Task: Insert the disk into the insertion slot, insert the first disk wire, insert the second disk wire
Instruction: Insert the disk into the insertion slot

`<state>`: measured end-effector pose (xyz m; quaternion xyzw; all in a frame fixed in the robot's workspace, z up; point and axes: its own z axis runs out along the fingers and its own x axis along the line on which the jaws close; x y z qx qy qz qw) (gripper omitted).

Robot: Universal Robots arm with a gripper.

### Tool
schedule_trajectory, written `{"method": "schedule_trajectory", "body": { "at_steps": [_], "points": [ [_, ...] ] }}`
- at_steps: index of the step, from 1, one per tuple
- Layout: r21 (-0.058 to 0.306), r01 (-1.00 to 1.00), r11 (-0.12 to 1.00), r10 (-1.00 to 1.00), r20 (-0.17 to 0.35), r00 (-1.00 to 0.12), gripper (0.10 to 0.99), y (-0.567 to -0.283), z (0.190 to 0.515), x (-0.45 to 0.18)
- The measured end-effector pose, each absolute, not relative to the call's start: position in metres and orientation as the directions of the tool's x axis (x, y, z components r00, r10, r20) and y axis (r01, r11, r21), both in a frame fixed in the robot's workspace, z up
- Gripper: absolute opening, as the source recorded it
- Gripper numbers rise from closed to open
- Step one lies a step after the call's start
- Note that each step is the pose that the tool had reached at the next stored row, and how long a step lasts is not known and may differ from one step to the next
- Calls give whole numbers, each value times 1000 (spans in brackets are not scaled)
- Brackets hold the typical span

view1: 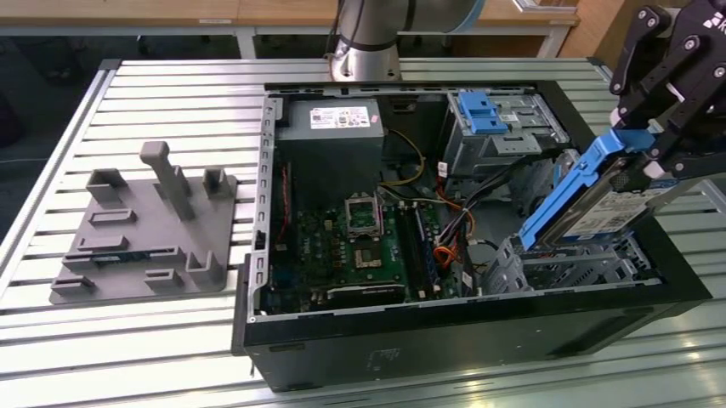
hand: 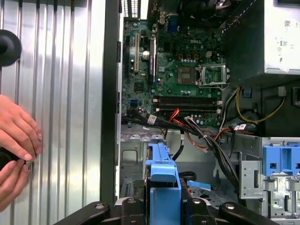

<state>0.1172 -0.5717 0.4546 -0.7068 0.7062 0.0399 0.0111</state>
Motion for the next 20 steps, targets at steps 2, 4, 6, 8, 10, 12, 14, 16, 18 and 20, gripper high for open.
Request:
{"method": "schedule_trajectory", "body": {
  "at_steps": [2, 4, 6, 8, 10, 12, 14, 16, 18, 20],
  "points": [
    [41, -999, -3, -997, -72, 0, 365, -570, 454, 117],
    [41, -999, -4, -997, -72, 1, 365, -569, 453, 117],
    [41, -999, -5, -997, -72, 2, 365, -569, 451, 117],
    [41, -999, -5, -997, -72, 2, 365, -569, 450, 117],
    [41, -999, -5, -997, -72, 2, 365, -569, 449, 117],
    [41, -999, -5, -997, -72, 2, 365, -569, 448, 117],
    [41, -999, -5, -997, -72, 2, 365, -569, 447, 117],
    [41, -999, -5, -997, -72, 2, 365, -569, 447, 117],
    [41, -999, -5, -997, -72, 2, 365, -569, 447, 116],
    [41, -999, -5, -997, -72, 2, 365, -569, 446, 116]
  ]
}}
